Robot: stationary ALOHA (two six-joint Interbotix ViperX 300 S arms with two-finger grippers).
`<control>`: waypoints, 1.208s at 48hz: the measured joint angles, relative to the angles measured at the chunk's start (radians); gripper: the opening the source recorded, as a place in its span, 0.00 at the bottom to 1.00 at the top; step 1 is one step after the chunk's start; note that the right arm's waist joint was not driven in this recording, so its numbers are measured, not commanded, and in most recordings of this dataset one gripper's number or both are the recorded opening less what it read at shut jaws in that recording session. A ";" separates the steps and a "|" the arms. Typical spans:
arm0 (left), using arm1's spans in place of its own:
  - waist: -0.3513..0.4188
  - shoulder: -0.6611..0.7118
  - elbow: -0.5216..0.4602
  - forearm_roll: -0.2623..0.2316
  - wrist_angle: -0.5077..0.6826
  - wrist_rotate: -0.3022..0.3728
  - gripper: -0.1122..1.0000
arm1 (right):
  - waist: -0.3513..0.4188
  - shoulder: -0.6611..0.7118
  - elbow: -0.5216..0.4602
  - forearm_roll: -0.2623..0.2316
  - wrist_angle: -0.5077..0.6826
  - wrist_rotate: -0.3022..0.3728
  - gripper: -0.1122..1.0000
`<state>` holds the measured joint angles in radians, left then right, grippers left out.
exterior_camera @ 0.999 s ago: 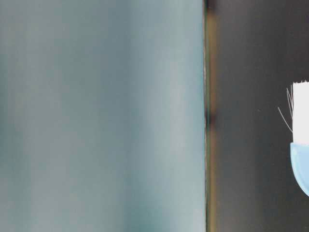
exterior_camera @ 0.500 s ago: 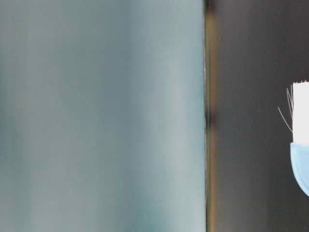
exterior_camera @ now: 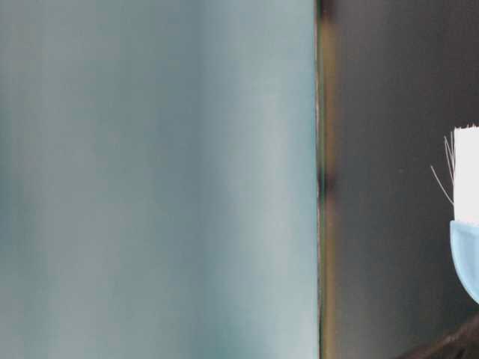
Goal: Hold the dustpan with a person, while the left arm uses a hand brush to gather the screws into the dustpan.
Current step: 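Move the left gripper to the blue hand brush and grasp its handle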
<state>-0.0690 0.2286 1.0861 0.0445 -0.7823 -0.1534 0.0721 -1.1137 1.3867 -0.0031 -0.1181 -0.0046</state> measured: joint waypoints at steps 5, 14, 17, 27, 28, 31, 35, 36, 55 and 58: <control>-0.002 0.021 -0.029 0.000 0.040 0.002 0.86 | 0.000 -0.011 0.006 0.002 0.002 0.002 0.09; -0.003 0.023 -0.060 0.000 0.109 0.003 0.83 | 0.000 -0.032 0.020 0.000 0.000 0.002 0.09; -0.002 0.023 -0.064 0.000 0.126 0.009 0.76 | 0.000 -0.041 0.025 0.000 0.002 0.000 0.09; 0.015 0.021 -0.071 -0.003 0.149 0.020 0.39 | 0.000 -0.098 0.035 0.002 0.015 -0.002 0.09; 0.015 0.021 -0.071 -0.003 0.149 0.023 0.39 | 0.000 -0.107 0.035 0.000 0.021 -0.002 0.09; 0.015 0.018 -0.072 -0.003 0.155 0.044 0.39 | 0.000 -0.132 0.037 0.000 0.052 -0.002 0.09; 0.015 0.003 -0.078 -0.003 0.183 0.087 0.39 | 0.000 -0.172 0.041 0.000 0.115 0.000 0.09; 0.015 -0.003 -0.080 -0.003 0.192 0.095 0.39 | 0.000 -0.183 0.043 0.002 0.132 -0.002 0.09; -0.005 -0.212 -0.216 0.002 0.653 0.225 0.39 | 0.000 -0.275 0.075 0.000 0.299 0.000 0.09; -0.003 -0.250 -0.249 0.002 0.738 0.244 0.39 | 0.000 -0.275 0.086 0.002 0.295 0.000 0.09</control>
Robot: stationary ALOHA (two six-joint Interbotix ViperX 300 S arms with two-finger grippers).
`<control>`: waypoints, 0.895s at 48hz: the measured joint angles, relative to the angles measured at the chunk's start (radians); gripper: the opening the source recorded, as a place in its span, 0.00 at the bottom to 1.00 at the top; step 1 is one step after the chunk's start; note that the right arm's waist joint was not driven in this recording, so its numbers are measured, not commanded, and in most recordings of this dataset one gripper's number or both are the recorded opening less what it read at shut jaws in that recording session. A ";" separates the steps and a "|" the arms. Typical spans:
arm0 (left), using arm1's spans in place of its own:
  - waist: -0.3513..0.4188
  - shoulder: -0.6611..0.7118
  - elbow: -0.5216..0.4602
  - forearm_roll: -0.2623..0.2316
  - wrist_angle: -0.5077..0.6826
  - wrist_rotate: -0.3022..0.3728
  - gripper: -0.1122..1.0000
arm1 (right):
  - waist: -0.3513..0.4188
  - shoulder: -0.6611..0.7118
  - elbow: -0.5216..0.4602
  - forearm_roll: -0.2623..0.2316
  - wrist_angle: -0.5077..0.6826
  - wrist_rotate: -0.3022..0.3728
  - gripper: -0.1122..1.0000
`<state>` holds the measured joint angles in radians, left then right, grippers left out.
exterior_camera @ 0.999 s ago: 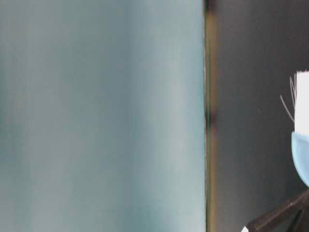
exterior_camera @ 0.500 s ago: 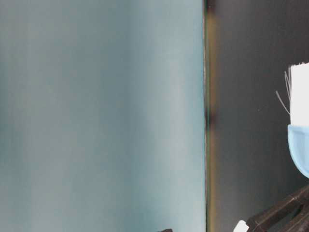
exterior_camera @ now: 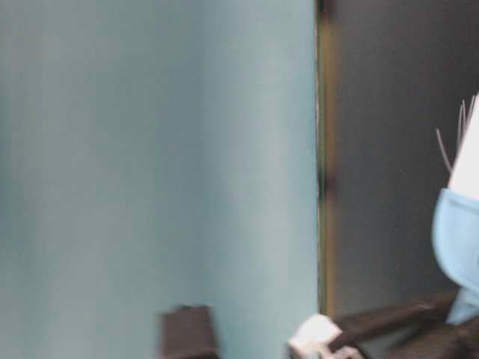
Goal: Hold the dustpan with a person, while the left arm uses a hand brush to gather the screws into the dustpan.
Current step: 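Move the left gripper to the blue hand brush and grasp its handle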
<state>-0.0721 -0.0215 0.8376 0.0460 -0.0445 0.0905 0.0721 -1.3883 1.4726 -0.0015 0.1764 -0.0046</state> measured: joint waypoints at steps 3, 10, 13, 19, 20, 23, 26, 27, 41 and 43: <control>0.000 -0.037 -0.044 0.000 0.101 0.017 0.39 | 0.000 -0.002 0.008 -0.002 -0.006 0.002 0.09; 0.017 -0.094 -0.144 0.000 0.362 0.061 0.39 | 0.000 -0.009 0.009 0.000 -0.011 0.002 0.09; 0.031 -0.104 -0.179 0.000 0.456 0.075 0.39 | 0.000 -0.011 0.009 -0.002 -0.011 0.002 0.09; 0.051 -0.121 -0.224 0.000 0.557 0.084 0.39 | 0.000 -0.020 0.009 0.000 -0.011 0.000 0.09; 0.051 -0.123 -0.230 0.000 0.566 0.083 0.39 | 0.000 -0.021 0.009 0.000 -0.012 0.002 0.09; 0.051 -0.126 -0.252 0.000 0.614 0.084 0.39 | 0.000 -0.026 0.009 -0.002 -0.011 0.002 0.09; 0.049 -0.126 -0.284 0.000 0.689 0.084 0.39 | 0.000 -0.029 0.009 -0.002 -0.012 0.000 0.09; 0.051 -0.126 -0.296 0.000 0.716 0.084 0.39 | 0.000 -0.029 0.011 -0.002 -0.011 0.002 0.09; 0.054 -0.040 -0.531 0.002 1.075 0.130 0.39 | 0.000 -0.032 0.011 -0.002 -0.011 0.000 0.09; 0.055 -0.017 -0.561 0.002 1.121 0.147 0.39 | 0.000 -0.032 0.011 -0.002 -0.011 0.002 0.09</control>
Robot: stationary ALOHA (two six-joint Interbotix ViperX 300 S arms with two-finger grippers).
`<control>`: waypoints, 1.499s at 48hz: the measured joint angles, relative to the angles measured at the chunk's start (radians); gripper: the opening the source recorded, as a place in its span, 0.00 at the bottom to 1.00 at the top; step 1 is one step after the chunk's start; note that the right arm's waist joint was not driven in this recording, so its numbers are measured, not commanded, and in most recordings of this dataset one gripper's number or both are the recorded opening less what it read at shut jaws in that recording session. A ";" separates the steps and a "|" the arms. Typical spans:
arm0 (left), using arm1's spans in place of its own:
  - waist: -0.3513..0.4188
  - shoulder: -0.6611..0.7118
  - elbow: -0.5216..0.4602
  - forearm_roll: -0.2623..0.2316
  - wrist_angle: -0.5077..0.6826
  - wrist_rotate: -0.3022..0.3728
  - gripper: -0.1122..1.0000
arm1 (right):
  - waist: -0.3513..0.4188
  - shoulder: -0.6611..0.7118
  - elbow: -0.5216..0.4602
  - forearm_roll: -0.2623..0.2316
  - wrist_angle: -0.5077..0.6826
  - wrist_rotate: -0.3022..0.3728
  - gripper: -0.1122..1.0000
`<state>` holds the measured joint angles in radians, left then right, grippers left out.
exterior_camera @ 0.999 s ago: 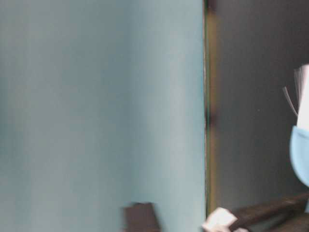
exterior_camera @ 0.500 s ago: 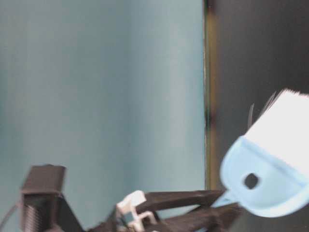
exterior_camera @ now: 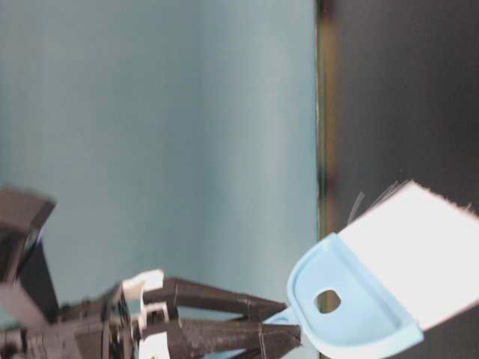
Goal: Hold the dustpan with a person, while the left arm uses a hand brush to gather the screws into the dustpan.
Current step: 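Move the left gripper to the blue hand brush and grasp its handle, then sweep the screws with the brush rightward into the hand-held dustpan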
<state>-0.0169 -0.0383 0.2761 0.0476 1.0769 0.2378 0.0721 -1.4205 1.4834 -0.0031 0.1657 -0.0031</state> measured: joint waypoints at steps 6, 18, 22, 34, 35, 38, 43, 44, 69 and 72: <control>0.002 0.072 -0.072 0.000 0.072 0.015 0.39 | 0.000 -0.002 0.000 0.002 0.000 0.000 0.09; -0.005 0.189 -0.143 0.000 0.049 0.021 0.39 | 0.000 -0.003 0.000 0.002 0.000 -0.002 0.09; -0.008 0.202 -0.146 0.000 0.005 0.020 0.39 | 0.000 -0.003 0.000 0.000 0.000 0.000 0.09; -0.014 0.218 -0.144 0.002 -0.110 0.015 0.39 | 0.000 -0.005 0.002 0.000 0.000 0.000 0.09; -0.014 0.222 -0.144 0.002 -0.118 0.015 0.39 | 0.000 -0.005 0.000 0.000 0.000 0.000 0.09; -0.015 0.238 -0.146 0.002 -0.143 0.015 0.39 | 0.000 -0.005 0.002 0.002 0.000 -0.002 0.09; -0.021 0.268 -0.146 0.002 -0.167 0.020 0.39 | 0.000 -0.006 0.002 0.000 0.000 0.000 0.09; -0.023 0.275 -0.146 0.002 -0.169 0.018 0.39 | 0.000 -0.006 0.002 0.000 0.000 -0.002 0.09; -0.054 0.420 -0.262 0.002 -0.184 0.046 0.39 | 0.000 -0.009 0.002 0.002 0.000 0.000 0.09; -0.060 0.442 -0.290 0.002 -0.183 0.055 0.39 | 0.000 -0.009 0.002 0.000 0.000 -0.002 0.09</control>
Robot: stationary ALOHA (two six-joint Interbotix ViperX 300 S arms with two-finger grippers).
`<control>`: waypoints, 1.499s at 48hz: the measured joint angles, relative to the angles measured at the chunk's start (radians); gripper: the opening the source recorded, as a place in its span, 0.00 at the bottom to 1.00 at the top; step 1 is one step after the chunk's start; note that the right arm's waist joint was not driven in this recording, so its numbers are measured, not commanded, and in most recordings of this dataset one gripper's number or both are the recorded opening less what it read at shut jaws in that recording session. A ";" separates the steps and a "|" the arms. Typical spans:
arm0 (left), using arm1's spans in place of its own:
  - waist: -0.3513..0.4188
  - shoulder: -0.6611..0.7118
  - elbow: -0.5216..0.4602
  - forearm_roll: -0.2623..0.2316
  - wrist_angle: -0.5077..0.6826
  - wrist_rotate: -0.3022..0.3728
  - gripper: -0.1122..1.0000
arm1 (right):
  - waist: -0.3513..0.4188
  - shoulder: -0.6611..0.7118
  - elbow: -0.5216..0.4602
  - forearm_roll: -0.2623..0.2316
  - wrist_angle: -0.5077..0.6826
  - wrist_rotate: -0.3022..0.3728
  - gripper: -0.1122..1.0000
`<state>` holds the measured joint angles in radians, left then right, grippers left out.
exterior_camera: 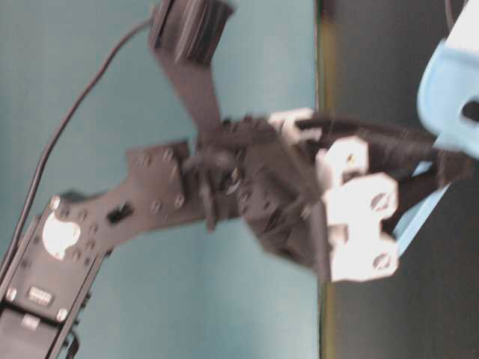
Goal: Hold the dustpan with a person, while the left arm uses a hand brush to gather the screws into the dustpan.
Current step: 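Sweep the screws with the brush rightward into the hand-held dustpan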
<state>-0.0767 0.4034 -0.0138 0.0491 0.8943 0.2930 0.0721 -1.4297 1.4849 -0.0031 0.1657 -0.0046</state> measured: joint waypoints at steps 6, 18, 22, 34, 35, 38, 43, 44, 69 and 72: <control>-0.011 0.035 -0.066 0.000 0.002 0.034 0.39 | 0.000 0.000 0.000 0.000 0.000 0.002 0.09; -0.011 0.109 -0.209 0.000 0.002 0.063 0.39 | 0.000 0.002 0.000 0.000 0.000 0.002 0.09; -0.012 0.137 -0.252 0.000 -0.002 0.072 0.39 | 0.000 0.000 0.000 0.000 0.000 0.002 0.09; -0.014 0.201 -0.339 0.000 -0.078 0.067 0.39 | 0.000 -0.002 0.000 0.000 0.000 0.002 0.09; -0.015 0.202 -0.341 0.000 -0.086 0.067 0.39 | 0.000 -0.002 0.000 0.002 0.000 0.002 0.09; -0.015 0.201 -0.345 0.000 -0.100 0.067 0.39 | 0.000 0.000 0.000 0.000 0.000 0.000 0.09; -0.012 0.184 -0.344 0.000 -0.104 0.063 0.39 | 0.000 -0.002 0.000 0.002 0.000 0.002 0.09; -0.011 0.175 -0.342 0.000 -0.106 0.063 0.39 | 0.000 -0.003 0.000 0.002 0.002 0.002 0.09; 0.020 -0.272 0.069 0.000 -0.229 -0.008 0.39 | 0.000 -0.002 0.000 0.000 0.002 0.000 0.09; 0.034 -0.324 0.178 0.000 -0.302 -0.014 0.39 | 0.000 -0.003 0.000 0.000 0.000 0.002 0.09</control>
<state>-0.0430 0.0798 0.1641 0.0491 0.5921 0.2792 0.0721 -1.4327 1.4849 -0.0031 0.1657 -0.0031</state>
